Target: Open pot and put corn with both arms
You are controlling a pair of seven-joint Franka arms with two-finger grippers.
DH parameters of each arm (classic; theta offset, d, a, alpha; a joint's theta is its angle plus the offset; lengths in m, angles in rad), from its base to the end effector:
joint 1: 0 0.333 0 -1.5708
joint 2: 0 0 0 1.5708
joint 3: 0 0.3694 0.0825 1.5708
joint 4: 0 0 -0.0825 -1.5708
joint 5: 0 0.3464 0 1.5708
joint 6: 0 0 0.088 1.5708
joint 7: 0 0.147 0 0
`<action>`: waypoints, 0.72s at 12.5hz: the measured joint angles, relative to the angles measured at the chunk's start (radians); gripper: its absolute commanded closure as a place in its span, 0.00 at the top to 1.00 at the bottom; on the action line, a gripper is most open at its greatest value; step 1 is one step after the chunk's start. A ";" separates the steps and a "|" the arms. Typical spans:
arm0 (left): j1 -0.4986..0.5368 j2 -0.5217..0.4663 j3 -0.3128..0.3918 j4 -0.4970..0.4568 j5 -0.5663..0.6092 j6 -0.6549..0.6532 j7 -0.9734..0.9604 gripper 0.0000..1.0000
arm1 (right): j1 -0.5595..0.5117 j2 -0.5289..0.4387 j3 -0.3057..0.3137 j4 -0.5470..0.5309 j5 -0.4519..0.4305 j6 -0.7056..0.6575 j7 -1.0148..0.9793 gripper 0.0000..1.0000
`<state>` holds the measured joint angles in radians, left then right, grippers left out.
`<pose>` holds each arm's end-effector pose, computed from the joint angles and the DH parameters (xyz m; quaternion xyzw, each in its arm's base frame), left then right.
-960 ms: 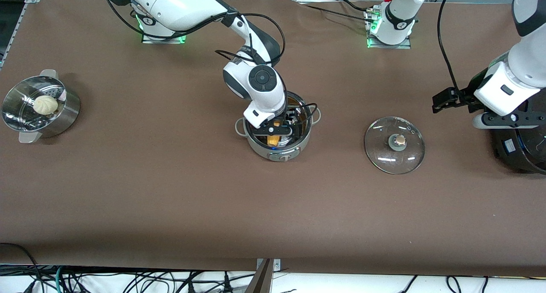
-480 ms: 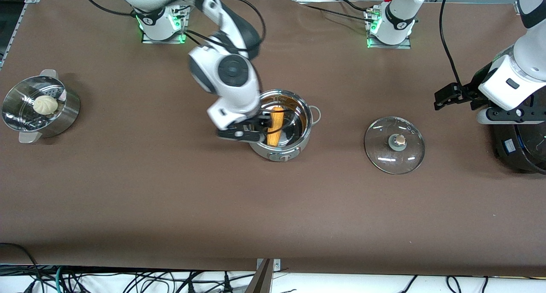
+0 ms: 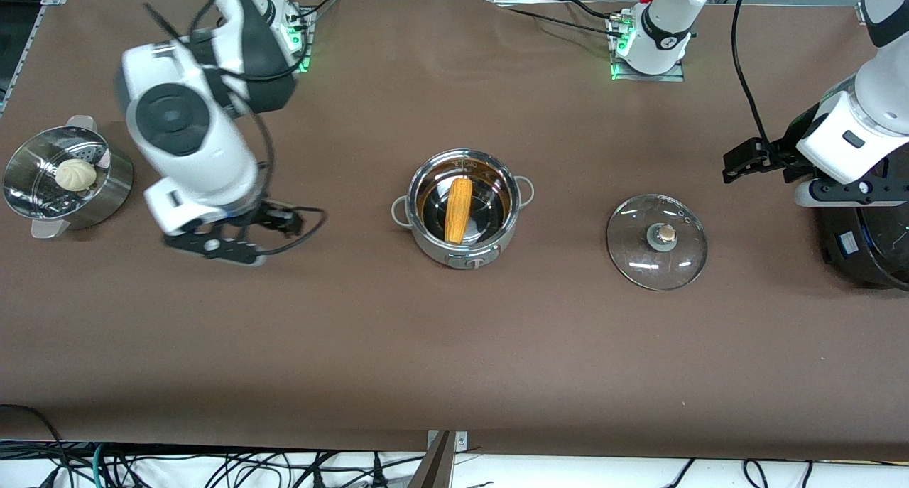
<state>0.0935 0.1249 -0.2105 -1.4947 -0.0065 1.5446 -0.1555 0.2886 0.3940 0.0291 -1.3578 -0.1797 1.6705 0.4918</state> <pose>0.5509 -0.0578 0.6030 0.9990 0.0196 -0.0380 0.0112 0.6259 0.1763 0.5095 0.9929 -0.0749 -0.0044 0.0924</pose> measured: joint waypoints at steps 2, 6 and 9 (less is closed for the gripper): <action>0.000 0.000 0.000 0.000 0.000 -0.007 -0.002 1.00 | -0.081 -0.057 -0.056 -0.011 0.078 -0.002 -0.172 1.00; 0.001 0.000 0.000 0.001 0.000 -0.013 -0.005 1.00 | -0.268 -0.282 -0.059 -0.194 0.118 0.049 -0.272 1.00; 0.001 -0.001 0.000 0.002 0.000 -0.014 -0.007 1.00 | -0.285 -0.413 -0.056 -0.291 0.142 0.027 -0.294 1.00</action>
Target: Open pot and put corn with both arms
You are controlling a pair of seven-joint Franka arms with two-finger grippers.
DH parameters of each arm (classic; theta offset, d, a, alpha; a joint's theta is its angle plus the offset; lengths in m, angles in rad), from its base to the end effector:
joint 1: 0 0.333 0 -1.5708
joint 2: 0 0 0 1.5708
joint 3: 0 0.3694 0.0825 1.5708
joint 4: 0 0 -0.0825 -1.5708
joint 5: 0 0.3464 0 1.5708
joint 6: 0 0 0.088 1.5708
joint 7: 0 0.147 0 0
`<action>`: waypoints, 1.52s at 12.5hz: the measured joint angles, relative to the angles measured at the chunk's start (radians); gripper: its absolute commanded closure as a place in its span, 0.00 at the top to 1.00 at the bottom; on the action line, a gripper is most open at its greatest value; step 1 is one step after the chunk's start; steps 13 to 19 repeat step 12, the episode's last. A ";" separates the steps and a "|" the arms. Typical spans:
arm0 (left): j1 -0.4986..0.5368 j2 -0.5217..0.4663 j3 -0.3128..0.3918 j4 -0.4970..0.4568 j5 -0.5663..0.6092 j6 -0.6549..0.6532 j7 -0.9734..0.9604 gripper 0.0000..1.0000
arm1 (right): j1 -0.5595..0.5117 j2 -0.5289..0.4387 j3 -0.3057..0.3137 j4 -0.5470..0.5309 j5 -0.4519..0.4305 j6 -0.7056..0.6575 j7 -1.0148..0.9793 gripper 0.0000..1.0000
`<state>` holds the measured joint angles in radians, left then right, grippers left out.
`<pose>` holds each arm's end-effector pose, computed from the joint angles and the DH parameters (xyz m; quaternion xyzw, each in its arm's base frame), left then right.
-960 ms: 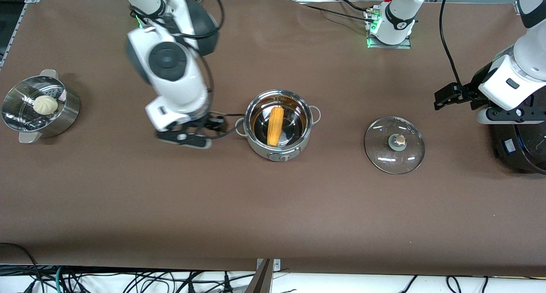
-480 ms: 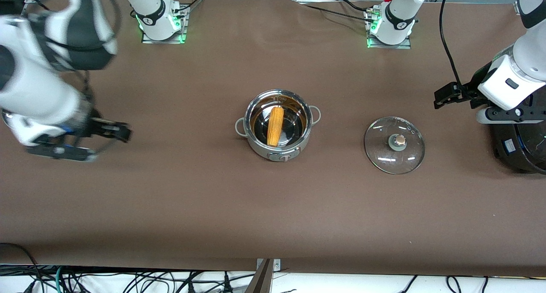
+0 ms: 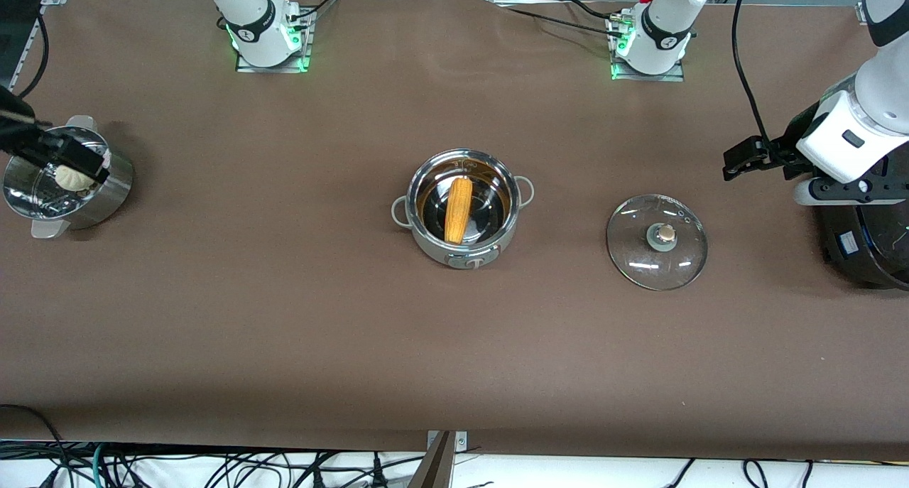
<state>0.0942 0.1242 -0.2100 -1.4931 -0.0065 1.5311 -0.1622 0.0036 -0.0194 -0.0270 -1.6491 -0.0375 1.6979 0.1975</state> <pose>0.5489 -0.0569 0.6030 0.9987 0.0234 -0.0436 0.0102 0.5235 -0.0175 0.6253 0.9934 -0.1084 0.0356 0.0154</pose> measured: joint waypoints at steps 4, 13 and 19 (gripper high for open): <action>0.000 0.000 0.000 0.000 0.000 0.000 -0.002 1.00 | -0.021 -0.016 -0.002 -0.028 -0.002 -0.018 -0.205 1.00; 0.000 0.000 0.000 0.000 0.000 0.000 -0.003 1.00 | -0.022 0.066 -0.001 0.048 -0.002 -0.060 -0.216 1.00; 0.000 0.000 0.000 0.000 0.000 0.000 -0.003 1.00 | -0.022 0.066 -0.001 0.048 -0.002 -0.060 -0.216 1.00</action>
